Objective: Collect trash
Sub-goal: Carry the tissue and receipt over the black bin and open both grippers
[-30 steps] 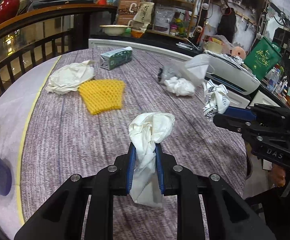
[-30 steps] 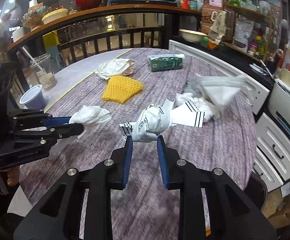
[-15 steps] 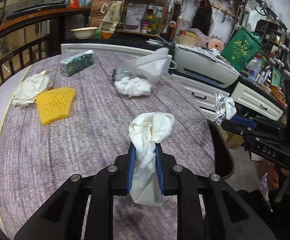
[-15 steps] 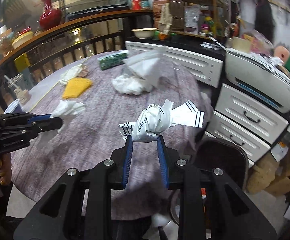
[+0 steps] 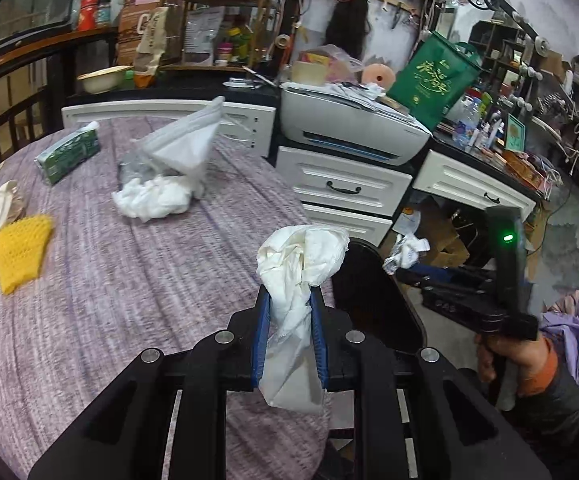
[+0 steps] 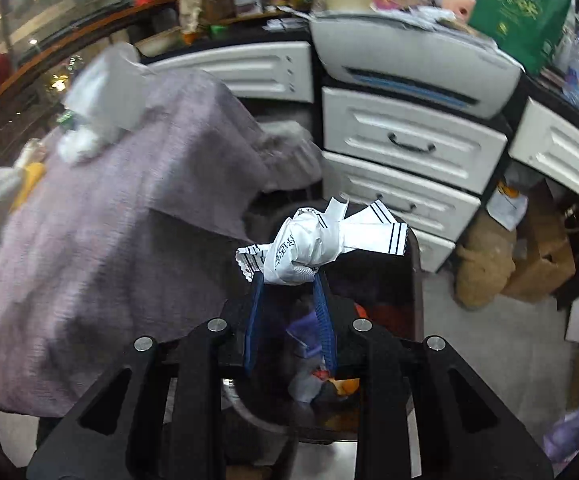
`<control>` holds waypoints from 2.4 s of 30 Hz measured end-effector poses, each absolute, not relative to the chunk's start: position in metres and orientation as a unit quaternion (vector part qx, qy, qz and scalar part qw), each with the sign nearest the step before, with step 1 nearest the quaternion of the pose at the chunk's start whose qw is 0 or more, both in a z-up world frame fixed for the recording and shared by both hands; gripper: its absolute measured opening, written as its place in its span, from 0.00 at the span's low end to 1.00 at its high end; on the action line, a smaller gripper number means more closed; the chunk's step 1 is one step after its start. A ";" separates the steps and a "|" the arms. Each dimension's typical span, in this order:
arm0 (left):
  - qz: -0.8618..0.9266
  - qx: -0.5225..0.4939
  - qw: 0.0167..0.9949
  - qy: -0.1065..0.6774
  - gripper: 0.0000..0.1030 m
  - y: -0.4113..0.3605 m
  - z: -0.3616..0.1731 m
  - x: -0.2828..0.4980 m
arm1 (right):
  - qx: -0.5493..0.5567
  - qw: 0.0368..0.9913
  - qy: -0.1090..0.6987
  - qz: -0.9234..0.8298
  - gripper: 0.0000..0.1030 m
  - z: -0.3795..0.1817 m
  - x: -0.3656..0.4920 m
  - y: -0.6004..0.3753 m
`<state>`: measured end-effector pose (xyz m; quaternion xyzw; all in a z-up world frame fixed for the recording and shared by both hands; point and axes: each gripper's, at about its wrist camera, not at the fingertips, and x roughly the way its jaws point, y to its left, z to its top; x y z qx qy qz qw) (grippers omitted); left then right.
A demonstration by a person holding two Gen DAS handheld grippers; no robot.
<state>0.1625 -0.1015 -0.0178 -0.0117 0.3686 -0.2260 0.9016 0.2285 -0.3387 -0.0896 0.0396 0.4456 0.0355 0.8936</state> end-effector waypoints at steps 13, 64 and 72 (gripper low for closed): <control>-0.260 0.006 0.885 0.387 0.19 -0.148 -0.029 0.173 | 0.075 0.855 0.514 -0.012 0.36 -0.170 0.249 -0.365; -0.360 0.096 0.802 0.468 0.89 -0.294 -0.111 0.184 | 0.172 0.867 0.435 -0.173 0.81 -0.123 0.148 -0.483; -0.358 0.090 0.820 0.438 0.93 -0.281 -0.094 0.169 | 0.175 0.866 0.438 -0.167 0.81 -0.126 0.152 -0.478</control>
